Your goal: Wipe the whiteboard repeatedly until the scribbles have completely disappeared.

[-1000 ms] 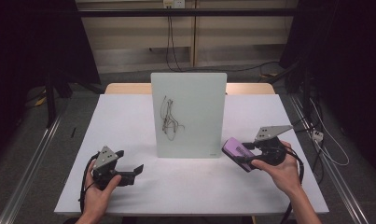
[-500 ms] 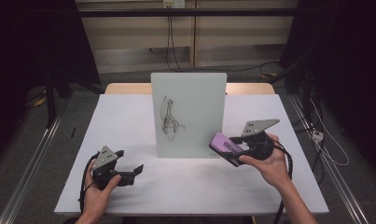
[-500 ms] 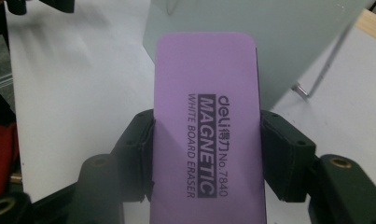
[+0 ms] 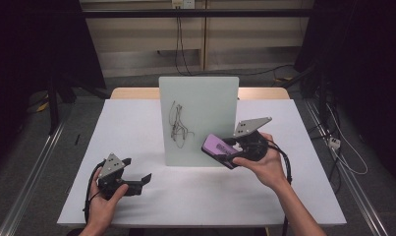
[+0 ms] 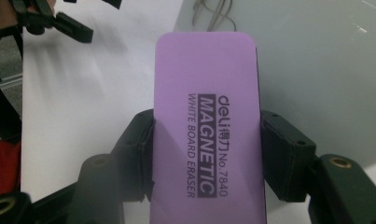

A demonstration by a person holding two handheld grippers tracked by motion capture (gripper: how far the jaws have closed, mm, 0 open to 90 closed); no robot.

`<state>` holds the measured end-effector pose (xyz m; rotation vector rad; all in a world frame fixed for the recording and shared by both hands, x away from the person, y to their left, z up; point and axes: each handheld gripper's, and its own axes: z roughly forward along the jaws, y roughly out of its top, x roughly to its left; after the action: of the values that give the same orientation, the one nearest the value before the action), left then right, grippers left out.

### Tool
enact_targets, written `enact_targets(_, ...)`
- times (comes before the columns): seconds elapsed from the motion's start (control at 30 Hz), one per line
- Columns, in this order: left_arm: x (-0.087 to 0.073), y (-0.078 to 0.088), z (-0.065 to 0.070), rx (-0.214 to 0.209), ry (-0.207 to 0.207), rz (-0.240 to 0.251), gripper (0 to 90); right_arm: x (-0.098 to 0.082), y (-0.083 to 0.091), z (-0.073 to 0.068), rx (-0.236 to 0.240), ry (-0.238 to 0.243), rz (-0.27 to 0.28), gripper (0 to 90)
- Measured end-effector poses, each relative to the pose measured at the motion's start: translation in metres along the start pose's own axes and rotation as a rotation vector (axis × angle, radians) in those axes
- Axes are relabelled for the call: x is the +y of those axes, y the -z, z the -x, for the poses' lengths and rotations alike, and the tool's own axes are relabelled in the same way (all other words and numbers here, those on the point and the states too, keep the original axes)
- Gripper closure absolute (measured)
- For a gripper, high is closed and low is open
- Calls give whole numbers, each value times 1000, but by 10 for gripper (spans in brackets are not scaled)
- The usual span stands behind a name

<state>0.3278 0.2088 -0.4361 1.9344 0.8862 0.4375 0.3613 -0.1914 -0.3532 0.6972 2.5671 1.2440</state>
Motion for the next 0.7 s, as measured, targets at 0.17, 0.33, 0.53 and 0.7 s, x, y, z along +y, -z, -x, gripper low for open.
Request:
enact_targets(0.17, 0, -2, 1, -8, -5, -6, 66, 8, -5, -1, -4, 16, 14, 417)
enact_targets(0.33, 0, -1, 0, -9, 3, -3, 67, 16, -10, 1, -10, 18, 34, 418)
enact_targets(0.53, 0, -1, 0, -11, 0, -4, 66, 29, -16, -1, -2, 37, 48, 418)
enact_targets(0.7, 0, 0, 0, -15, 4, 1, 66, 41, -21, -3, 6, 61, 43, 418)
